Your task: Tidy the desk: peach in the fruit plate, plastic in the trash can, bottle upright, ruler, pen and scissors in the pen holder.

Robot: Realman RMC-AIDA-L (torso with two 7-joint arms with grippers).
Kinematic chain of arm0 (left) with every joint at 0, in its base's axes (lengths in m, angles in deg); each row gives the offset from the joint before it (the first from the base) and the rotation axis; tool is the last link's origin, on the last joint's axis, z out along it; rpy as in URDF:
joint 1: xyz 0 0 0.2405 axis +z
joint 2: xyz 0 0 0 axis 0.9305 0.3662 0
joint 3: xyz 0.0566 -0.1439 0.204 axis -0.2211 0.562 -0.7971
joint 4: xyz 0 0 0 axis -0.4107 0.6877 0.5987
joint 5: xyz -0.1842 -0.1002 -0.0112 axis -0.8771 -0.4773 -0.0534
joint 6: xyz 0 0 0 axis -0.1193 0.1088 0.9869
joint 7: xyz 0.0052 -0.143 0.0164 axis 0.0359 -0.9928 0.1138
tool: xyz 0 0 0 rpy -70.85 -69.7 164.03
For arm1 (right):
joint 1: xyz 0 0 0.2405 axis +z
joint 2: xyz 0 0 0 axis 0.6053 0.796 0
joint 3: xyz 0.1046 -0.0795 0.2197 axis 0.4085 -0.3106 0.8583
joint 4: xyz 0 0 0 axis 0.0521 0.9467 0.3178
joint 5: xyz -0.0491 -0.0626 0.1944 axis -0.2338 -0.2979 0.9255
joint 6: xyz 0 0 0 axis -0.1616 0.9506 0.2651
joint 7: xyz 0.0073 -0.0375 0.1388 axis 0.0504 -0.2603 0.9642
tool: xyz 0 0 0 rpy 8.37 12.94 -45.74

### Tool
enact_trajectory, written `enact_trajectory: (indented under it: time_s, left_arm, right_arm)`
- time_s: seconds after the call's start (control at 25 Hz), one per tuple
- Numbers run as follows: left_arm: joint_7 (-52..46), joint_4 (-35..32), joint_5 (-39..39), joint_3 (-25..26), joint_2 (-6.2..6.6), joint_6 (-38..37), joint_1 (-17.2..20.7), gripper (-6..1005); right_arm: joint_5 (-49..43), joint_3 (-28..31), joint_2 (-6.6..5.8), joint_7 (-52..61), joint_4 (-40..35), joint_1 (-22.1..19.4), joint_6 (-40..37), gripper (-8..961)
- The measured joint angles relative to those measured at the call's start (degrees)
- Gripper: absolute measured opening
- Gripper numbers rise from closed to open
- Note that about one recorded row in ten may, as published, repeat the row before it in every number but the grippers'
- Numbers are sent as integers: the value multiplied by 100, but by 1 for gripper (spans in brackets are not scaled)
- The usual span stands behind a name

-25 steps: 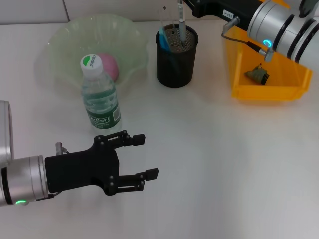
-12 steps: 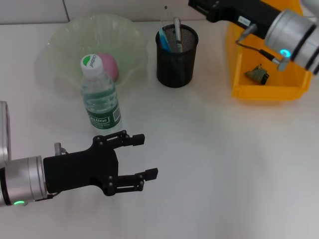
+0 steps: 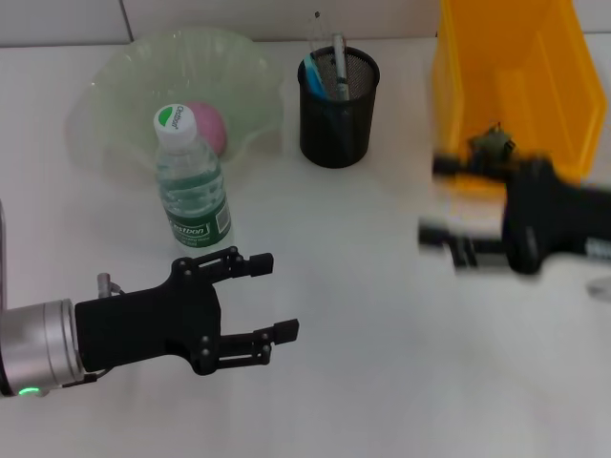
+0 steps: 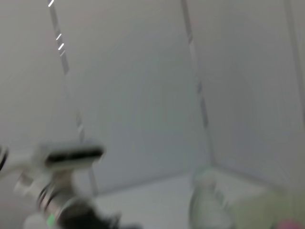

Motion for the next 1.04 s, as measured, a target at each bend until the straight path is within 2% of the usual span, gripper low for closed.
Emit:
enact_trajectory:
  time_s: [0.04, 0.16, 0.4, 1.04]
  left_arm:
    - [0, 0, 0, 0, 0, 0, 0, 813]
    - [0, 3, -4, 65, 10, 0, -4, 813]
    - [-3, -13, 5, 65, 10, 14, -52, 813]
    - [-1, -45, -7, 148, -5, -18, 64, 813]
  right_arm:
    - [-387, 198, 18, -58, 53, -54, -247, 820]
    - [-943, 390, 75, -461, 385, -176, -588, 820]
    - [-1010, 384, 100, -1073, 991, -216, -585, 820]
    - [-953, 406, 135, -1095, 1080, -138, -392, 820]
